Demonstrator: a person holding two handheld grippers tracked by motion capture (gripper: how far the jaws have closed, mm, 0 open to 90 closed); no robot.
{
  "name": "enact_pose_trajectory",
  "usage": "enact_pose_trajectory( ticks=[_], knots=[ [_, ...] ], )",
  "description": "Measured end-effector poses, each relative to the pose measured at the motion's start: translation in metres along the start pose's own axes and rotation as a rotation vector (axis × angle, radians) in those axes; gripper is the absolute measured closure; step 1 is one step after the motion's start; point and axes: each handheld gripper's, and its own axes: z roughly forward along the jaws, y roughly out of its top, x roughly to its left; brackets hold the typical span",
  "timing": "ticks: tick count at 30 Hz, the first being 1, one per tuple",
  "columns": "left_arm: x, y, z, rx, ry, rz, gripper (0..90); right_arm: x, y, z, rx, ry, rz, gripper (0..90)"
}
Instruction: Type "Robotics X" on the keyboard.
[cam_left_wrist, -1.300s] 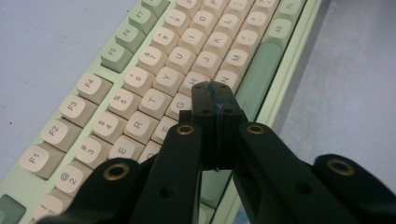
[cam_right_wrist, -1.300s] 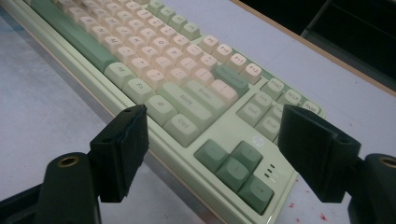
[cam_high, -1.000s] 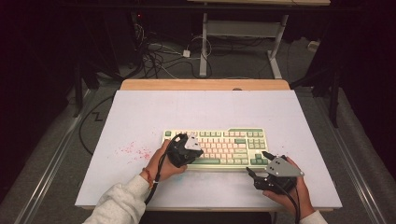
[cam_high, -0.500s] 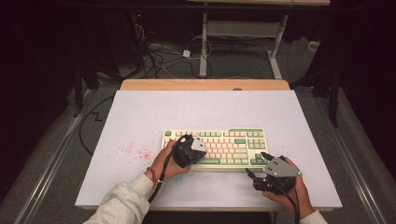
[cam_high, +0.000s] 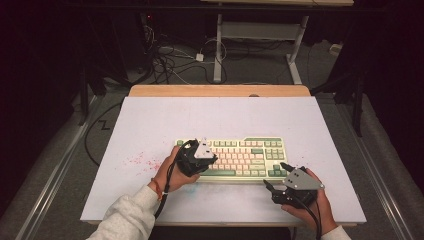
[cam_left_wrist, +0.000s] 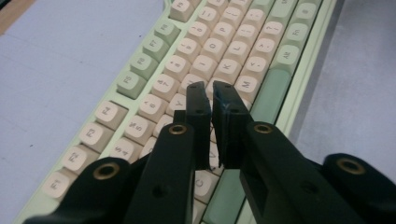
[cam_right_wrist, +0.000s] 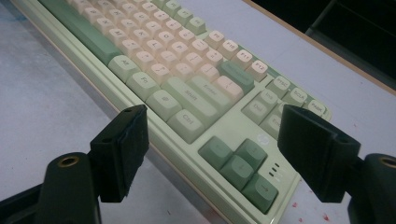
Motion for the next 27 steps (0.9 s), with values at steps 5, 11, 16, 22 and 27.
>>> enact_pose_trajectory(
  ticks=[5,11,16,22,27],
  knots=[
    [0.004,-0.006,-0.007,-0.008,0.032,-0.003,74.6,0.0,0.0,0.0,-0.001,-0.002,0.002,25.4],
    [0.004,-0.015,-0.017,-0.019,0.076,0.026,58.6,-0.001,0.0,-0.001,-0.003,-0.004,0.003,25.5],
    [0.006,-0.027,-0.029,-0.061,0.132,0.004,39.2,-0.001,0.0,0.0,0.0,-0.005,0.005,25.6],
    [0.005,-0.049,-0.041,-0.092,0.193,-0.013,24.0,-0.003,0.001,-0.001,-0.006,-0.003,0.016,25.8],
    [0.003,-0.068,-0.052,-0.107,0.222,-0.016,20.2,-0.004,0.001,-0.001,-0.005,-0.01,0.022,26.0]
  ],
)
